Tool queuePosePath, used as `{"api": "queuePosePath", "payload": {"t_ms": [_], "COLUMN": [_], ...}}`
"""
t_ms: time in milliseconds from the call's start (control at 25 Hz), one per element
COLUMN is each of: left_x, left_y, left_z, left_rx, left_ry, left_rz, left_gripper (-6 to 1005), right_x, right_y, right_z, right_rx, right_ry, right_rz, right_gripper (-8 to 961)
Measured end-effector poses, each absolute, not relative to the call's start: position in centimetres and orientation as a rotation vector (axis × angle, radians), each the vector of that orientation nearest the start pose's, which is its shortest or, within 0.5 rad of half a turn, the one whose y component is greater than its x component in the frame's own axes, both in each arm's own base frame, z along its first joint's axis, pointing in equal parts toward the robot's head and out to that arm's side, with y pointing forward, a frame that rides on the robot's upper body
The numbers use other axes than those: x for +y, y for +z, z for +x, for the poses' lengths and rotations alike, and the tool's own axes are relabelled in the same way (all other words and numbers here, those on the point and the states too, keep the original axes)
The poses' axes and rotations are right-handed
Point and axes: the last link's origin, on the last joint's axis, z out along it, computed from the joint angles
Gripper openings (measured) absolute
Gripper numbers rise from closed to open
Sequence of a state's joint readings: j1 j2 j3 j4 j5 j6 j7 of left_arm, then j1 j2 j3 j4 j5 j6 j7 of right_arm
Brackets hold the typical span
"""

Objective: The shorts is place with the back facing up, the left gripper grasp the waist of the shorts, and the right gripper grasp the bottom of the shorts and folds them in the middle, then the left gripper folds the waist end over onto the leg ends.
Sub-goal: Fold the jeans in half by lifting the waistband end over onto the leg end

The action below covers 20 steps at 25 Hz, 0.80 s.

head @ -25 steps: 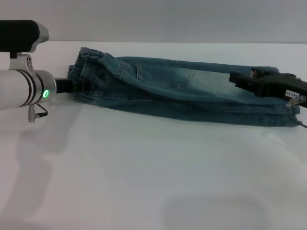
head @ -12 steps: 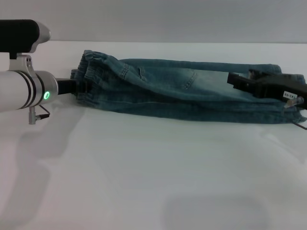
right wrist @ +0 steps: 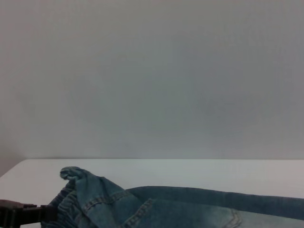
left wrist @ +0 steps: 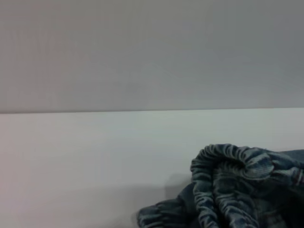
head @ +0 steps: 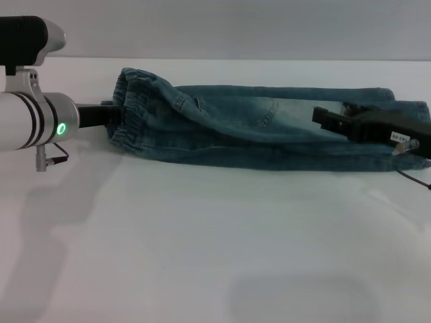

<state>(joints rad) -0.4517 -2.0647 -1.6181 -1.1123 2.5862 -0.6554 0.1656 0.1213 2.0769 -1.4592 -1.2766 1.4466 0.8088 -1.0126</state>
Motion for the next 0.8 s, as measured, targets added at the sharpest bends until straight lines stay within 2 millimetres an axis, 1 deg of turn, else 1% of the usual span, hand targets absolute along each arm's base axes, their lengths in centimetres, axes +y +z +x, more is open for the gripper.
{"api": "queuePosePath", "payload": {"t_ms": [160,320,440,520,600,640,800], "left_x": [40.2,40.0,39.7,39.5,39.2,39.1,38.6], "left_y": [-0.9,-0.7,-0.5,-0.4,-0.2,-0.1,0.5], "left_z": [-23.6,-23.1,-22.6,-22.2,-21.9,-21.7,-21.2], "left_rx": [-1.159,-1.151,-1.148,-1.145,-1.139,-1.135,-1.123], "left_ry": [-0.137,-0.138,-0.142,-0.150,-0.162,-0.169,-0.183], "left_rz": [-1.977,-1.989,-2.002,-2.007,-2.009,-2.009,-2.012], "left_gripper": [145,79,79,79,79,79,79], "right_x": [33.4,33.3,33.2,33.0,32.7,32.7,32.6], "right_y": [0.1,-0.1,-0.4,-0.9,-1.9,-1.9,-3.2], "right_z": [23.7,23.7,23.7,23.4,22.5,22.5,20.9], "right_rx": [1.064,1.059,1.063,1.062,1.032,1.032,0.965], "right_ry": [0.624,0.618,0.616,0.614,0.608,0.608,0.597], "right_rz": [-2.219,-2.224,-2.236,-2.260,-2.314,-2.314,-2.398], "right_gripper": [620,617,615,613,611,611,607]}}
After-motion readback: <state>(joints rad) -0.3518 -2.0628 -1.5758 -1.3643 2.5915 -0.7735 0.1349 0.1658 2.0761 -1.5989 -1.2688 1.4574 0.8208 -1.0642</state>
